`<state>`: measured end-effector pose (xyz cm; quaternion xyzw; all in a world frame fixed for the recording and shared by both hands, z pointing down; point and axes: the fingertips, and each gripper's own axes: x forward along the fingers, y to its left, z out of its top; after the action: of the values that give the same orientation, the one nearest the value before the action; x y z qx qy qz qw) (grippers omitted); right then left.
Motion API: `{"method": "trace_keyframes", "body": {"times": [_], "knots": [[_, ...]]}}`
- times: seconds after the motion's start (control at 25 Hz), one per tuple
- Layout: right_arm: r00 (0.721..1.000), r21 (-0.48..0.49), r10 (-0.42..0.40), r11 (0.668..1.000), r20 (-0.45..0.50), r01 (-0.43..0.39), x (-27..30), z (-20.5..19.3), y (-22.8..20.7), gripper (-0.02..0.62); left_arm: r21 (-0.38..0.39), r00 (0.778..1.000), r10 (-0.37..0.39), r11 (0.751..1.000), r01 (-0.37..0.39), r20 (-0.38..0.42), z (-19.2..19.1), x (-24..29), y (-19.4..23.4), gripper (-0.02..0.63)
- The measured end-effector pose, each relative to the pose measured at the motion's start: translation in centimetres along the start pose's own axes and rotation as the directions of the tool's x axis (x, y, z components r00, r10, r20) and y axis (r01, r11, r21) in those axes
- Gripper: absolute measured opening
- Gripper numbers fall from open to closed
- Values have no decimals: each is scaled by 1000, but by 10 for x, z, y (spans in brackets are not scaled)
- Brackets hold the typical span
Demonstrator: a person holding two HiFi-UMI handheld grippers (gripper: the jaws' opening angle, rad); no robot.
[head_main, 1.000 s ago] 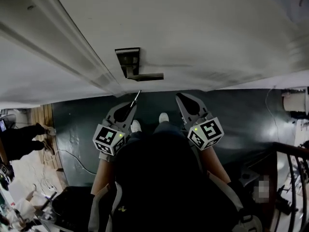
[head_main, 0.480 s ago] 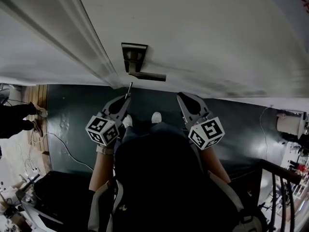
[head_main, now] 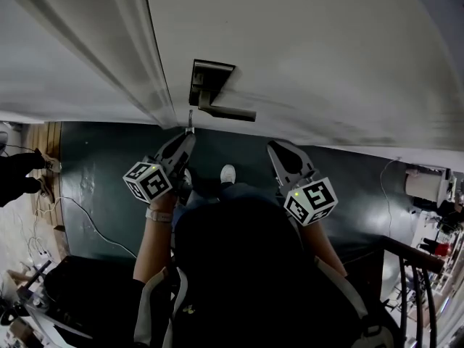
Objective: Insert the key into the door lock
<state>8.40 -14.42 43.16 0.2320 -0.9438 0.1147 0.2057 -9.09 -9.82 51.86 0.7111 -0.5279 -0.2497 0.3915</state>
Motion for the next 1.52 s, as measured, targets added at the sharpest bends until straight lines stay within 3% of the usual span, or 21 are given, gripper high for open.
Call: {"method": "trace_keyframes", "body": {"times": [0.52, 1.08, 1.32, 1.52], "knots": [[994, 31, -106, 994, -21, 106, -8, -11, 10, 23, -200, 997, -75, 977, 69, -24, -4, 24, 19, 28], [977, 65, -212, 975, -26, 213, -28, -19, 15, 23, -297, 985, -166, 944, 144, -52, -8, 46, 13, 26], [971, 87, -238, 967, -23, 239, -34, -21, 15, 23, -336, 985, -160, 932, 132, -57, -8, 48, 13, 28], [971, 88, -239, 967, -17, 240, -34, -20, 16, 23, -408, 987, -159, 902, 137, -21, -6, 49, 9, 27]]}}
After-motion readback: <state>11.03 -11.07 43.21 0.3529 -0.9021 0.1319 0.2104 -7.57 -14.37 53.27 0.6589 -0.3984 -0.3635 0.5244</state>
